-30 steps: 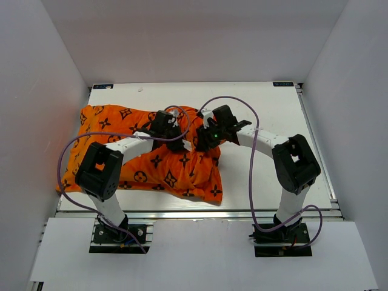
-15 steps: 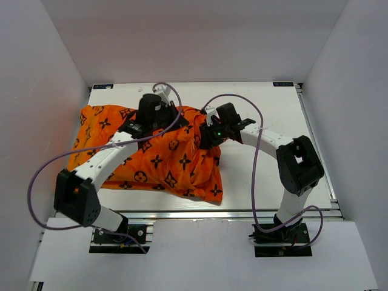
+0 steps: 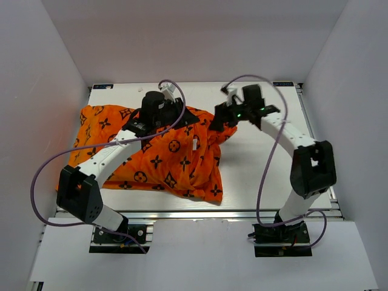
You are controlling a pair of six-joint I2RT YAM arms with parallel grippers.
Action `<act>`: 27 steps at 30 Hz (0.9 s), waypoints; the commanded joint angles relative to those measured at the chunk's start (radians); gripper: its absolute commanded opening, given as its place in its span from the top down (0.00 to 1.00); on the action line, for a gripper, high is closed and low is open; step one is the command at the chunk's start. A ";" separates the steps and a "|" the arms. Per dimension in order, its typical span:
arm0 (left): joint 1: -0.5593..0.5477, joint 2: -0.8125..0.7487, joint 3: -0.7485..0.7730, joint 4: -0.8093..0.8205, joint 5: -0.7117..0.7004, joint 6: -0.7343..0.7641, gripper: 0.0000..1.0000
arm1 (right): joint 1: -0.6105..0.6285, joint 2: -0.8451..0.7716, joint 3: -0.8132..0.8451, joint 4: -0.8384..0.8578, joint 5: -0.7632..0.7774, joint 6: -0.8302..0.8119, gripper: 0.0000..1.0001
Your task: Put the pillow into the pillowcase
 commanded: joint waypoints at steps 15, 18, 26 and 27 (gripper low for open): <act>-0.002 -0.535 0.181 -0.758 -0.767 0.187 0.22 | 0.515 -0.665 -0.508 0.187 0.206 -0.797 0.11; -0.002 -0.674 0.044 -0.800 -0.748 0.091 0.23 | 0.705 -0.624 -0.621 0.370 0.472 -0.802 0.11; -0.002 -0.909 -0.168 -0.869 -0.706 -0.052 0.23 | 0.758 -0.365 -0.635 0.543 0.728 -0.861 0.10; -0.002 -0.914 -0.191 -0.879 -0.701 -0.046 0.23 | 0.758 -0.282 -0.624 0.580 0.766 -0.865 0.11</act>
